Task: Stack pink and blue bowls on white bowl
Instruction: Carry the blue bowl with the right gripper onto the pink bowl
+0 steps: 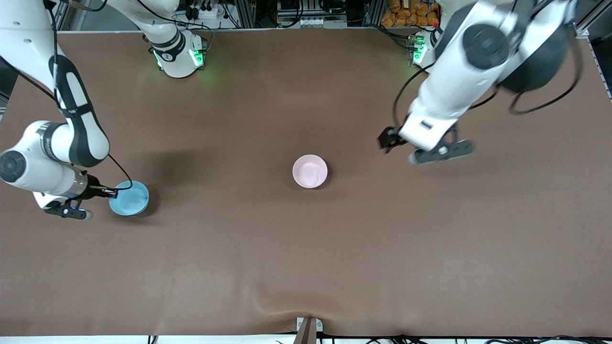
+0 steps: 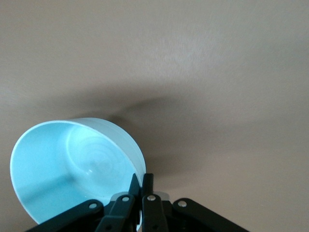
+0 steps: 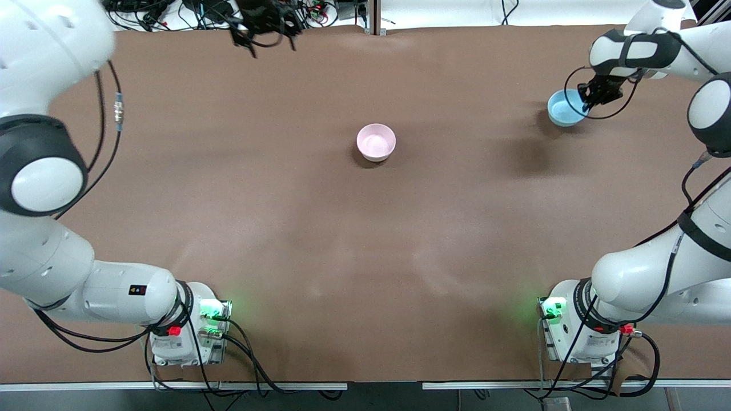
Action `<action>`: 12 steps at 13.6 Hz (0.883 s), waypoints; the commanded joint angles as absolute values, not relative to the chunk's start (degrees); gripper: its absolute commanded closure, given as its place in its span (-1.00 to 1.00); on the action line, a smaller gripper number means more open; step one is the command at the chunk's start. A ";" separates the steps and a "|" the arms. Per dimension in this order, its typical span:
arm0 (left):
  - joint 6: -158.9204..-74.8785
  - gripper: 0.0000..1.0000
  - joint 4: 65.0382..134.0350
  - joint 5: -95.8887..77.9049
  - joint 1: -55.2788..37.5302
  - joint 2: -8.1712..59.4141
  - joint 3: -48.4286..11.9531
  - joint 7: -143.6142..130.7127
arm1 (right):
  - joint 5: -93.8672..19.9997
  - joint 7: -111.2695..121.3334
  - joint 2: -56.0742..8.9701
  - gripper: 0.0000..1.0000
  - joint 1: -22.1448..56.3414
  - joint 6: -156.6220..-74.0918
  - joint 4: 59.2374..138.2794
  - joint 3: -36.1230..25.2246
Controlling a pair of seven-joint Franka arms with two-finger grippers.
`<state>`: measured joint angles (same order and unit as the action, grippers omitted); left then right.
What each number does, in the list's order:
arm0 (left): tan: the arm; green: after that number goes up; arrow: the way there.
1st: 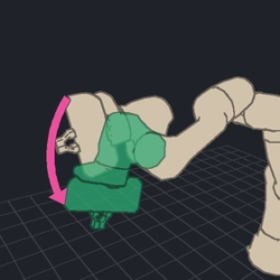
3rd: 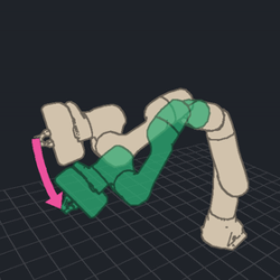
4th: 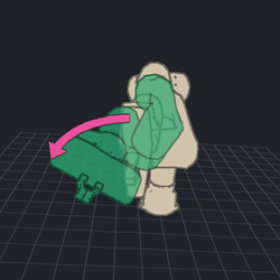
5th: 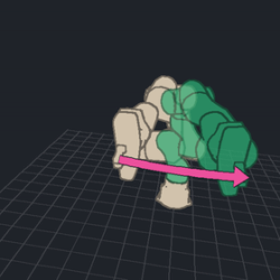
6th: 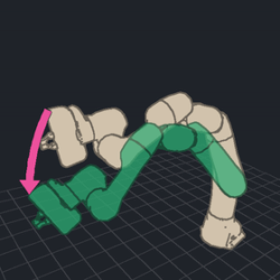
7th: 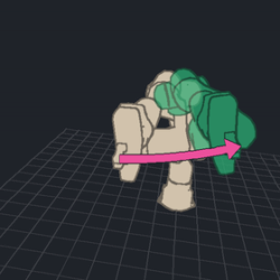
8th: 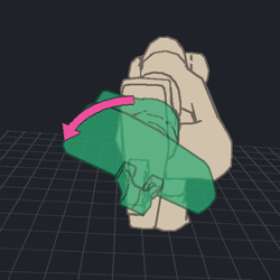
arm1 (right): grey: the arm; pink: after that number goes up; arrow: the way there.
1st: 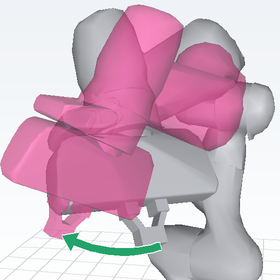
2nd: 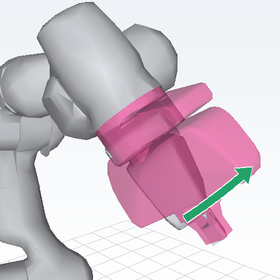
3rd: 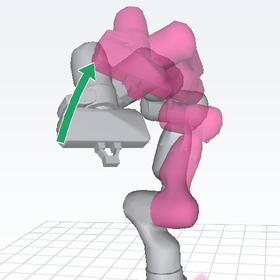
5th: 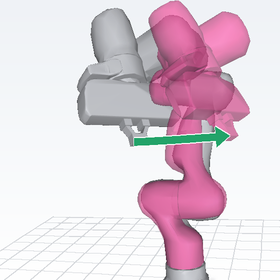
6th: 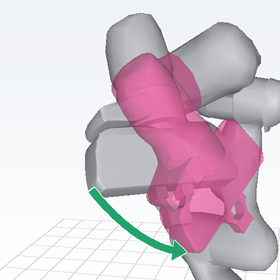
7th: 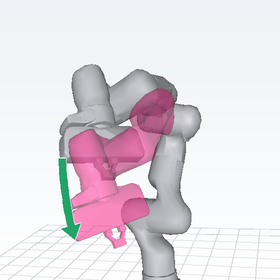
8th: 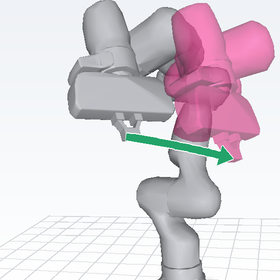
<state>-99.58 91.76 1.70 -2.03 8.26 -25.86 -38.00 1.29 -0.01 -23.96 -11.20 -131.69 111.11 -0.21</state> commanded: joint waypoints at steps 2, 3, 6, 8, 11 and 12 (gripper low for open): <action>-89.06 -1.00 86.84 2.72 3.94 5.37 -26.10 -31.30 | -4.98 0.18 -17.24 1.00 -11.43 -126.14 111.97 2.11; -88.51 -1.00 86.92 2.72 5.26 3.97 -26.19 -30.42 | -7.53 0.18 -16.27 1.00 -11.16 -124.73 111.97 3.15; -88.51 -1.00 87.01 2.72 9.30 2.20 -26.10 -27.88 | -12.98 -0.70 -13.89 1.00 -10.11 -122.17 111.97 7.45; -88.51 -1.00 87.01 1.85 12.46 0.98 -26.10 -22.44 | -15.20 -2.27 -12.75 1.00 -8.27 -121.99 111.71 9.92; -87.28 -1.00 87.10 0.79 14.50 -0.53 -26.10 -17.94 | -15.21 -15.94 -12.22 1.00 -3.27 -119.45 108.12 12.39; -87.28 -1.00 87.10 0.70 14.50 -0.79 -26.02 -17.32 | -15.21 -21.48 -12.22 1.00 -0.73 -119.10 106.80 12.83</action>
